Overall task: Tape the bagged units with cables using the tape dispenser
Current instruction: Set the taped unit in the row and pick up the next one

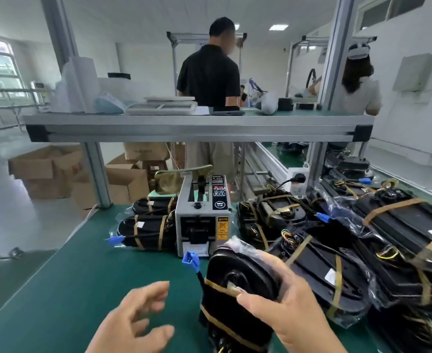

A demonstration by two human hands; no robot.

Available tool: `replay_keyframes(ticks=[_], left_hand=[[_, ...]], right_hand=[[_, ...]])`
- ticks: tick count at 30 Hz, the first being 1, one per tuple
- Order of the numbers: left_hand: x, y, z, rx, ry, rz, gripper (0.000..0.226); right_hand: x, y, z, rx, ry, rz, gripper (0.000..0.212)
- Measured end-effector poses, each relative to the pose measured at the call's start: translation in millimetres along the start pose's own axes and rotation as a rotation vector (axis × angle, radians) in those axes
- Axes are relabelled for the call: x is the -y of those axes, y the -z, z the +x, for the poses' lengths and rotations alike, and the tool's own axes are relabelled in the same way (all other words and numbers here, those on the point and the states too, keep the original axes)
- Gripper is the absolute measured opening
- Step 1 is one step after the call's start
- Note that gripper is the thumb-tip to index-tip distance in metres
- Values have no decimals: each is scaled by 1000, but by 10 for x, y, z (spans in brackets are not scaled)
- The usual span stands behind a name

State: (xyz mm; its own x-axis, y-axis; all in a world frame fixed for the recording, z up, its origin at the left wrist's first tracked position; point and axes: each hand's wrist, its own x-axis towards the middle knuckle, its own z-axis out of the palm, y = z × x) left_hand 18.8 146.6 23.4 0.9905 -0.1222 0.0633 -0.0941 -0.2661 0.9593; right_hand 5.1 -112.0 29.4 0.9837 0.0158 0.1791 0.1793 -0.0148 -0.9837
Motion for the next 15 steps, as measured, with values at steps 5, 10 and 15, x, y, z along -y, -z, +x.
replay_keyframes(ticks=[5,10,15], left_hand=[[-570,-48,45,16,-473,250,46],[-760,-208,338,264,-552,235,29],[-840,-270,530,416,-561,215,8]], right_hand=[[33,-27,-17,145,-55,-96,64],[71,-19,-23,182,-57,-122,63],[55,8,-50,144,-91,-168,67]])
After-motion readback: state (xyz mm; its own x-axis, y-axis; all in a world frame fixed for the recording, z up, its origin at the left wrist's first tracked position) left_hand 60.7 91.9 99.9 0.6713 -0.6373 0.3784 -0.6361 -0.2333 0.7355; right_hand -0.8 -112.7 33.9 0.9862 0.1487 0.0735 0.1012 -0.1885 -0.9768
